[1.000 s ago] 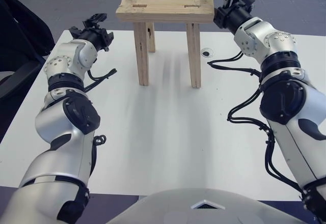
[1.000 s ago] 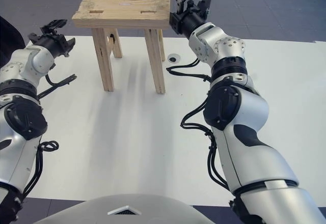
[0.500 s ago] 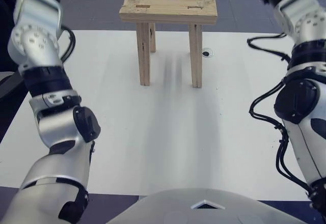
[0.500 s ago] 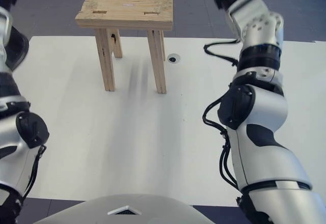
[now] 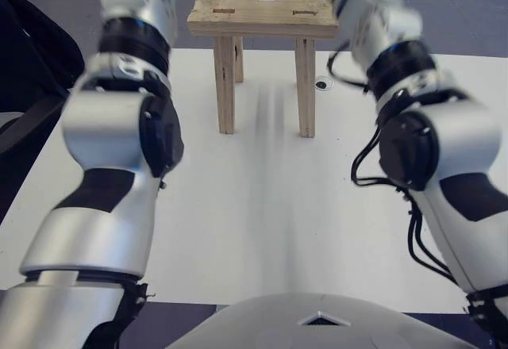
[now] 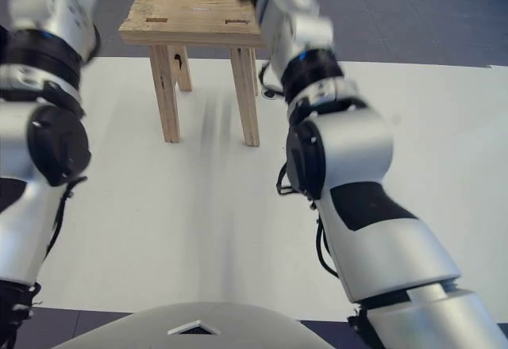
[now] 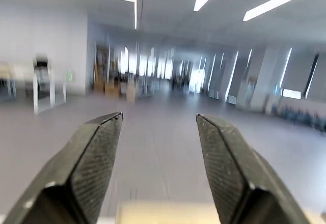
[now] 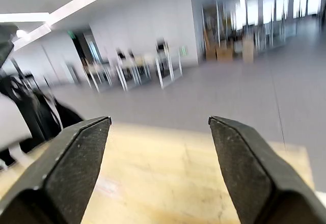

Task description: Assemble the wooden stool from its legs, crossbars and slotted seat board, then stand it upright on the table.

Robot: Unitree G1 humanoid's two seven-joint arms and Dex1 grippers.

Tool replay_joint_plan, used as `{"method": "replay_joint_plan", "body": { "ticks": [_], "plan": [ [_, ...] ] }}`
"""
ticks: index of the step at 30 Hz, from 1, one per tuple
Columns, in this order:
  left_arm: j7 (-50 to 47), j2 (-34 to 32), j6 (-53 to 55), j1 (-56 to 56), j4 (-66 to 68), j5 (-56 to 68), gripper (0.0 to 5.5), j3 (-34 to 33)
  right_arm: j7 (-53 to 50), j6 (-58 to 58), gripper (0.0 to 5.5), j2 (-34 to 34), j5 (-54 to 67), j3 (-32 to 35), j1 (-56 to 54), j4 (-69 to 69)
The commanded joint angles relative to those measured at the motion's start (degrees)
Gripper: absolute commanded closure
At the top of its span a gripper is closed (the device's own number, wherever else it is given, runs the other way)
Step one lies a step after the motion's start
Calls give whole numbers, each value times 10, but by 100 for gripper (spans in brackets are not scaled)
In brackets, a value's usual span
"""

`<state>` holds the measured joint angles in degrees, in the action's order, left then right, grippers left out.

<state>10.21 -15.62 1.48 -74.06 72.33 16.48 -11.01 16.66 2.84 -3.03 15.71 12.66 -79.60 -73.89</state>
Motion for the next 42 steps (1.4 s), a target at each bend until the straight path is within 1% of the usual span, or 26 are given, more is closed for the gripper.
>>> {"method": "replay_joint_plan", "body": {
  "ticks": [1,7,9,12,14,16,20,22,26,28,30,33,36,39,42],
  "plan": [
    [-20,38,163,150,39,14,281,-25,-7,55,195,-25,-5,17,104,-21],
    [8,0,147,75,-35,23,281,-46,38,63,195,-25,9,35,77,8],
    [37,0,118,71,-104,45,281,-64,58,52,195,-25,20,44,77,31],
    [69,14,90,112,-258,92,281,-94,77,22,195,-30,61,81,74,93],
    [58,27,76,165,-386,121,281,-113,85,19,195,-26,97,101,91,184],
    [39,39,69,222,-502,140,281,-128,74,49,195,-14,130,106,133,316],
    [-8,46,82,333,-657,134,281,-133,19,115,195,-12,136,71,255,560],
    [-15,41,79,410,-724,98,281,-114,-20,149,195,-32,111,63,339,672],
    [-23,58,90,595,-837,37,281,-51,-34,184,195,-86,29,23,548,837],
    [-28,75,82,686,-875,7,281,-16,-27,207,195,-96,20,3,643,896],
    [-37,90,82,736,-902,-8,281,8,-23,212,195,-99,10,-22,709,935],
    [-38,99,73,777,-920,-52,281,61,-40,198,195,-91,-28,-60,772,951],
    [-48,109,85,772,-930,-54,281,70,-79,204,195,-67,-39,-61,785,965],
    [-42,107,85,783,-940,-60,281,87,-95,204,195,-49,-51,-89,830,989],
    [-43,110,91,793,-948,-62,281,98,-101,204,195,-41,-54,-100,835,990]
  ]
}}
